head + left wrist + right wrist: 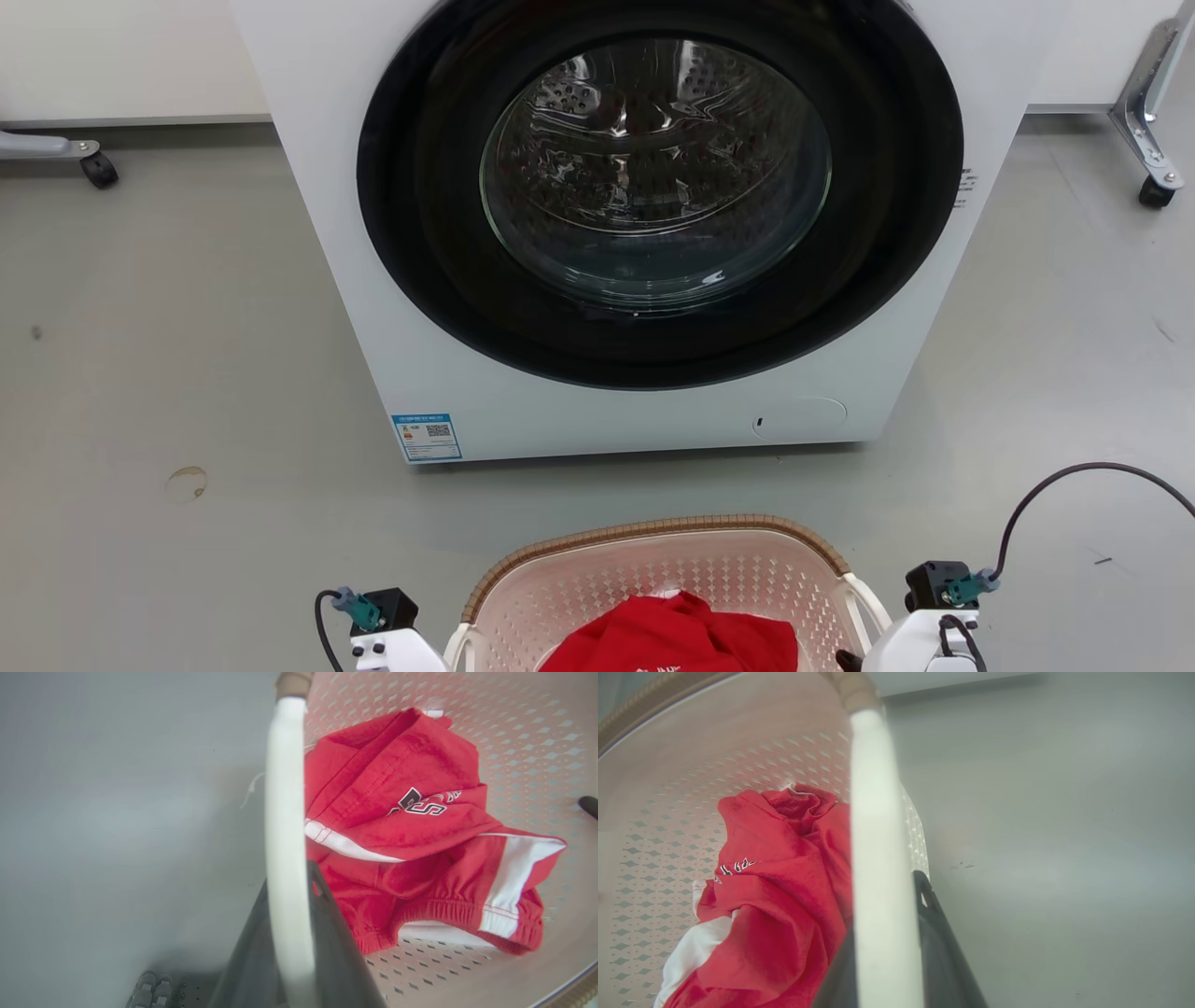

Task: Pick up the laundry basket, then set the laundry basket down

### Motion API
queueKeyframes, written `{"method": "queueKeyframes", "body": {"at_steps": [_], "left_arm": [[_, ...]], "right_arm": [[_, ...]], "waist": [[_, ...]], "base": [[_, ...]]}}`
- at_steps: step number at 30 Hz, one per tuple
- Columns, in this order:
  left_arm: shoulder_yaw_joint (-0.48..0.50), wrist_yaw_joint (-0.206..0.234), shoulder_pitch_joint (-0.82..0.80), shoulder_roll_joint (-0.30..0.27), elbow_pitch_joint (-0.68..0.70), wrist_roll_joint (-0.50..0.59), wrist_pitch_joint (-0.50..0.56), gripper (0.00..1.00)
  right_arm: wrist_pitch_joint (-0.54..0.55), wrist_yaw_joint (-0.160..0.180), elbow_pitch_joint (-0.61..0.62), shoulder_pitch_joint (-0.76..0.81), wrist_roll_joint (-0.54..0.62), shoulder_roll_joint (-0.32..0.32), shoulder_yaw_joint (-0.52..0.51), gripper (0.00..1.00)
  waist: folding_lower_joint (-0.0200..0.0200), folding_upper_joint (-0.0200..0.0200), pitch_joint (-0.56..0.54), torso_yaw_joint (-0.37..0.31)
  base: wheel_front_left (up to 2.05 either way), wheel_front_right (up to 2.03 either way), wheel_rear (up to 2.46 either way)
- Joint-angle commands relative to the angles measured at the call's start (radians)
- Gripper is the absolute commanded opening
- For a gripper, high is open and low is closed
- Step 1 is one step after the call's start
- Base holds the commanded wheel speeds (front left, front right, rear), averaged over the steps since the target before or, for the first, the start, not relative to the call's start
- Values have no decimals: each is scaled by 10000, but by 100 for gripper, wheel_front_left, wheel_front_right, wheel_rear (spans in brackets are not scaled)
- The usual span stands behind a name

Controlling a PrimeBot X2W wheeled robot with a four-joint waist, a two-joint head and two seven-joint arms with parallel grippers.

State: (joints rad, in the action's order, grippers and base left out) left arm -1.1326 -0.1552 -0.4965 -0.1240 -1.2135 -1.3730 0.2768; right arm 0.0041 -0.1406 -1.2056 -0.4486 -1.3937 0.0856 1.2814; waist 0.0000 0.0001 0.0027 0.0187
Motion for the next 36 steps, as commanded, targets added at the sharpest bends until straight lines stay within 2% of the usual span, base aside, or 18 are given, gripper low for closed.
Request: {"method": "queueKeyframes", "body": {"at_steps": [1, 12, 36], "left_arm": [[190, 245, -445, -1633, -767, 144, -228, 0], [159, 299, -797, -1611, -770, 278, -576, 0], [118, 258, -2512, -1443, -772, 600, -1429, 0]], "right_arm": [[-284, 99, -723, -286, -74, -1358, -23, 0], [-606, 99, -750, -598, -19, -1358, -18, 0], [-1722, 99, -849, -2249, 293, -1358, -135, 0]], "waist": [[0, -1, 44, 0], [0, -1, 737, 53], [0, -1, 3906, 206]], "base": [[0, 0, 0], [0, 0, 0], [0, 0, 0]]}}
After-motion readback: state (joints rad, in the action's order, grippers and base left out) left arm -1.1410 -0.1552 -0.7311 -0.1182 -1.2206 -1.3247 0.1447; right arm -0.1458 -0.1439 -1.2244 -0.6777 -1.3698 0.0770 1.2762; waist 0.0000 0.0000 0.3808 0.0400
